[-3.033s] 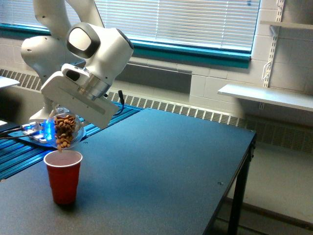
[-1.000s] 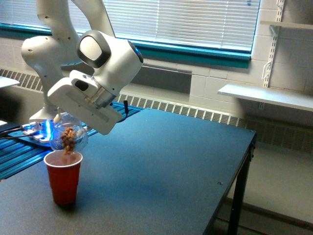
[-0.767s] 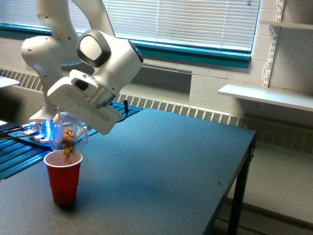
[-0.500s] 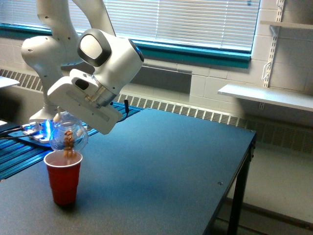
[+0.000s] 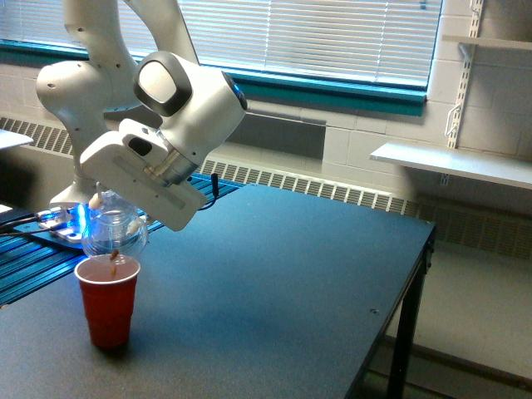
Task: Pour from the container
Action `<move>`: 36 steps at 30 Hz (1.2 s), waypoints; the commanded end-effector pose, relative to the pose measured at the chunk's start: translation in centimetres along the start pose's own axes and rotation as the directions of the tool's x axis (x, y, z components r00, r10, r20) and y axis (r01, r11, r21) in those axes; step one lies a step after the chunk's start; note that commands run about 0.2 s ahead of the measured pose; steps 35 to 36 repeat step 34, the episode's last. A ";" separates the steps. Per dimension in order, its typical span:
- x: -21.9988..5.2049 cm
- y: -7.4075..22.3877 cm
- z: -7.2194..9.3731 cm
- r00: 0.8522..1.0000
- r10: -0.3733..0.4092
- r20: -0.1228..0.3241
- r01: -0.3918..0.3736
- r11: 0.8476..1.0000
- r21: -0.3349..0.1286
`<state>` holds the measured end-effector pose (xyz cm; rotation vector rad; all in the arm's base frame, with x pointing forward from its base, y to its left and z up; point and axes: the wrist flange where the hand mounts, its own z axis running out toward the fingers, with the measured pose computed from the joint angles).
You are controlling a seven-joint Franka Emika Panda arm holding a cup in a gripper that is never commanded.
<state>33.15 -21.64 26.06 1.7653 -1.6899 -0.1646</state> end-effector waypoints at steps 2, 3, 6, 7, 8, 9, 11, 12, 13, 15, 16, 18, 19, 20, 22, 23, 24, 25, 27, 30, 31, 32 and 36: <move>0.4 -0.1 -0.2 1.000 -0.005 -0.008 0.005 1.000 0.000; 0.4 -0.1 -0.2 1.000 -0.004 -0.007 0.004 1.000 0.001; 0.3 0.0 -0.1 1.000 -0.004 -0.006 0.004 1.000 0.004; 0.3 0.0 -0.1 1.000 -0.003 -0.005 0.003 1.000 0.004; 0.3 0.0 -0.1 1.000 -0.002 -0.005 0.002 1.000 0.006; 0.3 0.1 0.0 1.000 -0.002 -0.005 0.002 1.000 0.006; 0.3 0.1 0.0 1.000 0.001 -0.006 -0.001 1.000 0.007; 0.3 0.2 0.0 1.000 0.002 -0.005 -0.002 1.000 0.007; 0.4 0.2 -0.1 1.000 0.004 -0.005 -0.004 1.000 0.008; 0.5 0.4 -0.3 1.000 0.008 -0.004 -0.008 1.000 0.011; 0.6 0.4 -0.4 1.000 0.009 -0.005 -0.009 1.000 0.012; 0.8 0.6 -0.6 1.000 0.014 -0.007 -0.014 1.000 0.013; 0.9 0.6 -0.8 1.000 0.016 -0.008 -0.016 1.000 0.014; 1.0 0.7 -1.0 1.000 0.021 -0.010 -0.020 1.000 0.016; 1.3 0.8 -1.3 1.000 0.026 -0.013 -0.026 0.999 0.020; 1.4 0.9 -1.5 0.999 0.029 -0.014 -0.028 0.999 0.023; 1.5 1.0 -1.6 0.999 0.031 -0.016 -0.030 0.999 0.025; 1.6 1.0 -1.7 0.999 0.033 -0.019 -0.032 0.999 0.025; 1.7 1.2 -1.9 0.999 0.037 -0.023 -0.037 0.999 0.028; 1.9 1.4 -2.4 0.998 0.051 -0.033 -0.049 0.998 0.035; 2.0 1.4 -2.6 0.998 0.053 -0.039 -0.052 0.998 0.035; 2.0 1.5 -2.6 0.998 0.054 -0.040 -0.052 0.998 0.035; 2.0 1.5 -2.7 0.998 0.054 -0.040 -0.052 0.998 0.035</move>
